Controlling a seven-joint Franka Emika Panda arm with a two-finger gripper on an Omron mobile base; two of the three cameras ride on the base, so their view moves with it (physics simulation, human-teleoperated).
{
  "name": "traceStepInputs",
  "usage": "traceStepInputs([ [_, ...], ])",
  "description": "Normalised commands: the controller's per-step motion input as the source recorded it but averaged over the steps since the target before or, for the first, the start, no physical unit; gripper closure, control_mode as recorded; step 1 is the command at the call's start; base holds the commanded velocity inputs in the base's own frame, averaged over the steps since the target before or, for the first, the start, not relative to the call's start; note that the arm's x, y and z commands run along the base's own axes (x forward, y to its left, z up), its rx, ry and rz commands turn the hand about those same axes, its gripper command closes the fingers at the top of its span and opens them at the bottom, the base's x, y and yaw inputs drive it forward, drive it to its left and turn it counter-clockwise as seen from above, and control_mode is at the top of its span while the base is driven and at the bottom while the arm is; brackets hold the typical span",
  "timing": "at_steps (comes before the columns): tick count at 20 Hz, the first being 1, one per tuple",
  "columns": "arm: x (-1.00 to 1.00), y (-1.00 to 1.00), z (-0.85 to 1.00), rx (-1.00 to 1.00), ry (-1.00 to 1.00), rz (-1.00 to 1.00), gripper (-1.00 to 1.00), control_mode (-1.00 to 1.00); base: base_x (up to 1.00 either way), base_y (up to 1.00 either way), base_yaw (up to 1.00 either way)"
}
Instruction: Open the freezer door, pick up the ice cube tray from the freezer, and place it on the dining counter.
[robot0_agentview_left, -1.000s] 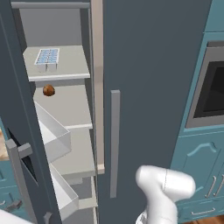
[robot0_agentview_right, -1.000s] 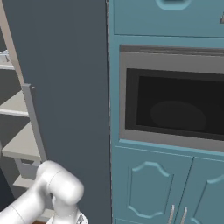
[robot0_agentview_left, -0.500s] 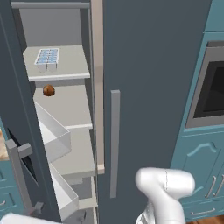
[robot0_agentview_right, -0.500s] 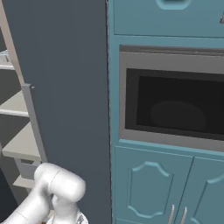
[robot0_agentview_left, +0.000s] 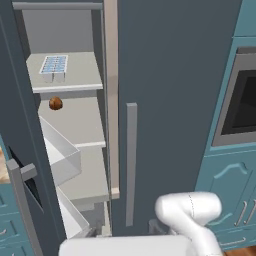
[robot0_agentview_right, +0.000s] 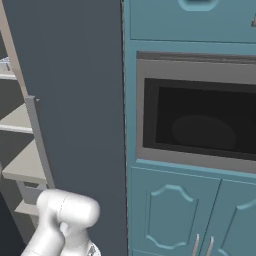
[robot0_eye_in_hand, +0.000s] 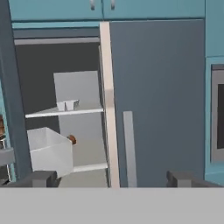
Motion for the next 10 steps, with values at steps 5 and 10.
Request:
traceStepInputs([
  [5, 0.05, -0.63, 0.36, 0.07, 0.00, 0.28, -1.00, -1.00, 0.00, 0.00, 0.00],
  [10, 0.13, -0.48, 0.36, 0.07, 0.00, 0.28, -1.00, -1.00, 0.00, 0.00, 0.00],
])
